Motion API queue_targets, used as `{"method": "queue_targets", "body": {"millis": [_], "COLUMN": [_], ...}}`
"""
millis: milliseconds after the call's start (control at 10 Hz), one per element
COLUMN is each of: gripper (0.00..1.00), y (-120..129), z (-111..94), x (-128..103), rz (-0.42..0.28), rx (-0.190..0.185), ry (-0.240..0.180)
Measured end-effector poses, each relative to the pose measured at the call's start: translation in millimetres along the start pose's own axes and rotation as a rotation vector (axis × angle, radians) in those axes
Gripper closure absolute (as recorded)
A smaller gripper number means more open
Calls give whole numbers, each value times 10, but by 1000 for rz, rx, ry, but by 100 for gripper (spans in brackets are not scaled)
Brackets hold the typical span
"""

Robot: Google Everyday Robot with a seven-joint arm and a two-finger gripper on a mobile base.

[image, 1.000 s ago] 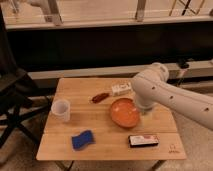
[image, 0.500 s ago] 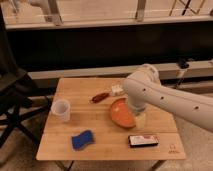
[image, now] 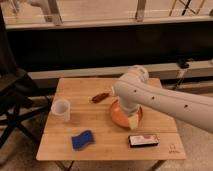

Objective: Place the white sponge in the ceramic cup

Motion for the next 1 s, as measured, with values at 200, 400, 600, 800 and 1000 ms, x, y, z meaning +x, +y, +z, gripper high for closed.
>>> {"method": "queue_targets", "body": {"millis": [200, 400, 600, 800, 1000], "gripper": [20, 20, 20, 20, 20], "y": [-7, 3, -15, -21, -41], "z": [22, 47, 68, 104, 141], "x": [-48, -137, -369, -463, -573], "rz": [-37, -67, -110, -149, -195], "rx": [0, 4, 7, 8, 10], "ry": [-4, -15, -35, -41, -52]}}
